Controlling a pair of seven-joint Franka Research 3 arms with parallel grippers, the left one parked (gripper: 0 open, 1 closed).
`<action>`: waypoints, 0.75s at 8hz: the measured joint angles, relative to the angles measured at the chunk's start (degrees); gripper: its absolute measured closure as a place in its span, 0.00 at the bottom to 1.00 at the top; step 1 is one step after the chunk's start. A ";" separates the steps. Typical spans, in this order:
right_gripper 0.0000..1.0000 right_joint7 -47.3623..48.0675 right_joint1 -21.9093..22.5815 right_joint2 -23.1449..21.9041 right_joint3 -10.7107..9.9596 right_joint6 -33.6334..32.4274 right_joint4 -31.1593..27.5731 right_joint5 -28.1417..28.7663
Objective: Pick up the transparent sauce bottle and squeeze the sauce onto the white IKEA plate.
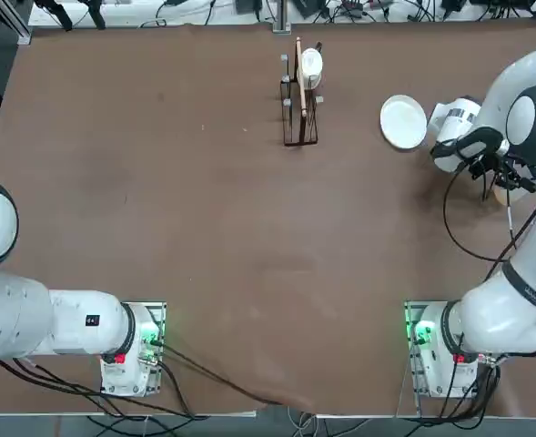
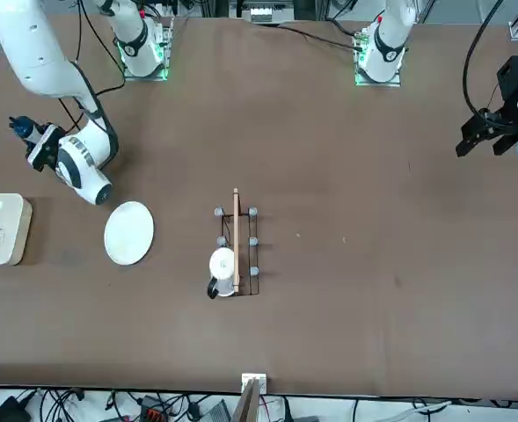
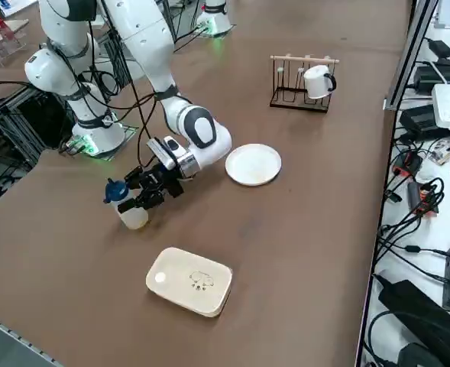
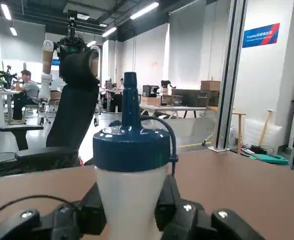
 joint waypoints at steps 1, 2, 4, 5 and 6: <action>0.54 0.05 -0.01 0.04 0.00 0.95 -0.38 -0.03; 0.54 0.35 -0.10 0.19 0.00 1.33 -0.65 -0.61; 0.54 0.57 -1.18 0.33 -0.02 1.91 -0.89 -2.45; 0.54 0.58 -1.68 0.43 -0.03 2.56 -0.92 -2.79; 0.54 0.58 -1.86 0.66 -0.03 3.03 -0.92 -2.84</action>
